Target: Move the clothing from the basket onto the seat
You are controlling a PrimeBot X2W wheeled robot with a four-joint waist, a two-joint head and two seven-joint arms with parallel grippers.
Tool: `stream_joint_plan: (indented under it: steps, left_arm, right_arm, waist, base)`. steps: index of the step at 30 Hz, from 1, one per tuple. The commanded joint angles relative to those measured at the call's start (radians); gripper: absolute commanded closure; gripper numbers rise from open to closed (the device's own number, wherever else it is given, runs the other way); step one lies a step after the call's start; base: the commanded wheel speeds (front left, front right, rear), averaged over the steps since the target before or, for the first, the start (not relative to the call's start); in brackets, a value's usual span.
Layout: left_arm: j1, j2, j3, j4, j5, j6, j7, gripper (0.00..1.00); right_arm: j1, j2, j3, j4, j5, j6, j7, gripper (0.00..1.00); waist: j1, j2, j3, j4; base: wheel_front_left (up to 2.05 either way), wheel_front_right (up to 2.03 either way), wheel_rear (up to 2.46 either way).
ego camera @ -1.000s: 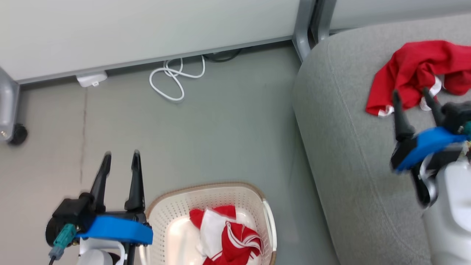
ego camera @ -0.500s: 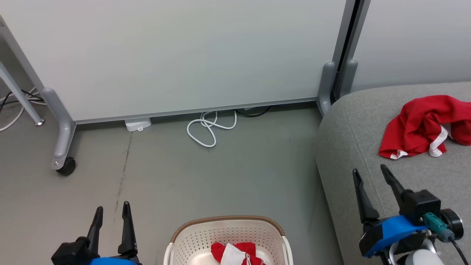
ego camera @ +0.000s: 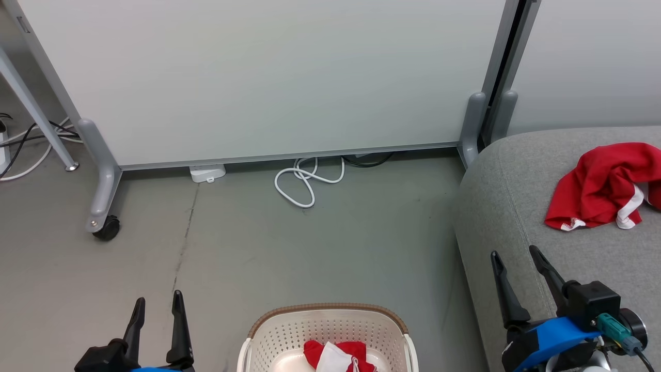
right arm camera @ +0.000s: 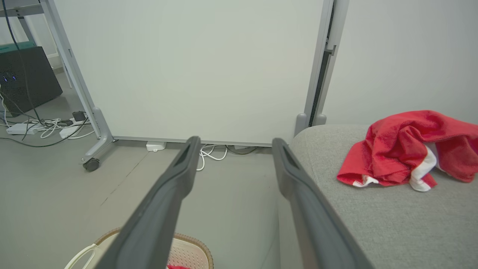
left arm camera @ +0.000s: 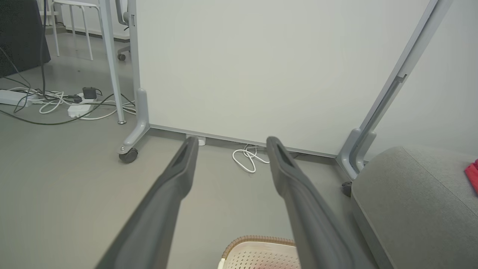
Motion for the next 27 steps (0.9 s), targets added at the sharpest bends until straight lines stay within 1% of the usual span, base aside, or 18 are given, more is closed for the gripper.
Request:
stream_joint_plan:
  steps: [1, 13, 18, 23, 27]
  left_arm:
    - [0.006, 0.0, 0.005, 0.001, 0.006, -0.004, -0.003, 0.0]
    - [0.001, -0.005, 0.007, 0.002, 0.016, -0.013, -0.003, 0.0]
    - [-0.021, -0.006, 0.002, 0.0, 0.021, -0.019, -0.003, 0.0]
    - [-0.064, -0.011, -0.025, 0.026, 0.024, -0.027, -0.003, 0.0]
    - [-0.117, -0.014, -0.05, 0.099, 0.015, -0.038, -0.002, 0.0]
  right_arm:
    - [0.012, 0.001, -0.002, -0.003, 0.007, 0.0, 0.004, 0.0]
    - [0.016, 0.001, 0.002, -0.01, 0.017, 0.0, 0.005, 0.0]
    - [-0.005, 0.001, 0.018, -0.02, 0.014, 0.0, 0.006, 0.0]
    - [-0.052, 0.001, 0.057, -0.036, 0.01, 0.0, 0.007, 0.0]
    - [-0.099, 0.0, 0.091, -0.044, 0.018, 0.0, 0.002, 0.0]
  waist:
    - [0.0, -0.0001, 0.001, 0.0]
    - [0.0, -0.0001, 0.012, -0.006]
    - [0.0, -0.0001, 0.04, -0.017]
    - [0.0, -0.0001, 0.106, -0.06]
    - [0.0, -0.0001, 0.176, -0.113]
  base:
    - [0.0, 0.0, 0.0]
    - [0.0, 0.0, 0.0]
    - [0.0, 0.0, 0.0]
    - [0.0, 0.0, 0.0]
    - [0.0, 0.0, 0.0]
